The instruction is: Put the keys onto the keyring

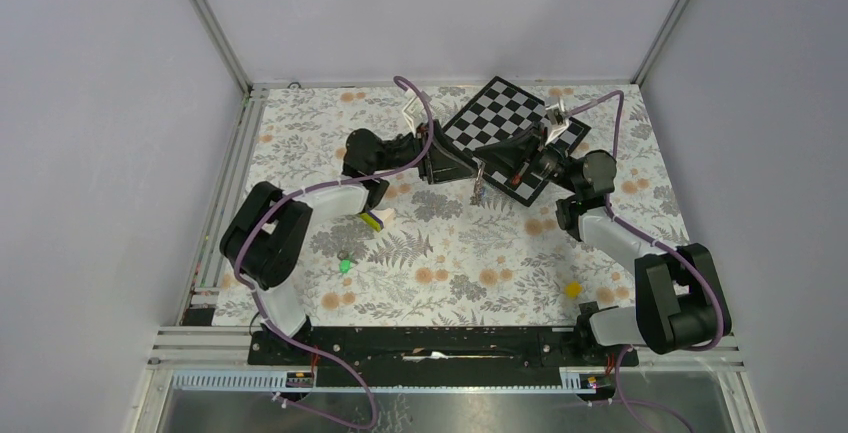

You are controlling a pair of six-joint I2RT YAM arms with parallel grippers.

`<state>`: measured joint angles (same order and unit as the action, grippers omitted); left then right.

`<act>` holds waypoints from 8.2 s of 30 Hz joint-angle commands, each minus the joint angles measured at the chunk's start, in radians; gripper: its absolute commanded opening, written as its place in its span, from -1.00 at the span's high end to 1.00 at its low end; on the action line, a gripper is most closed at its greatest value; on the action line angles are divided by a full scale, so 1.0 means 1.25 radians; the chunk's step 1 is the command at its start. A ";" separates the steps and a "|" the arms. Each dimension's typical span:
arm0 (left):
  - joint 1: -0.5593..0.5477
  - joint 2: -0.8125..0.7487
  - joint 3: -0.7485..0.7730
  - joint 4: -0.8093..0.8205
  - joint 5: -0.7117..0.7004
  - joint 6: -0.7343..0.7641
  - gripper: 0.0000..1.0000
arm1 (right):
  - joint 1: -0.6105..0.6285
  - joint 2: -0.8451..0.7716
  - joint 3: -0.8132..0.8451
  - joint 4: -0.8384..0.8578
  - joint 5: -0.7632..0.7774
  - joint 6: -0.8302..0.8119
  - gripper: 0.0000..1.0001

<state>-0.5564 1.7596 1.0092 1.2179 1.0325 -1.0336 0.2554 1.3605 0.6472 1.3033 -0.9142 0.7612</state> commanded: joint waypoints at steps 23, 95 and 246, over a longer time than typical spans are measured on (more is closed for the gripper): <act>-0.022 0.100 0.092 0.194 -0.042 -0.211 0.63 | 0.002 0.005 -0.016 0.087 0.047 0.005 1.00; -0.038 -0.107 0.181 -0.884 -0.176 0.433 1.00 | 0.006 -0.057 0.115 -0.645 -0.090 -0.646 0.09; 0.238 0.278 0.491 -1.494 -0.580 1.026 0.92 | -0.010 -0.085 0.099 -0.639 -0.208 -0.533 1.00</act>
<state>-0.1917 2.1769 1.6588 -0.6353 0.3412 0.1680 0.2356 1.2560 0.7631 0.4965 -1.1862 0.1215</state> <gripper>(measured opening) 0.068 0.020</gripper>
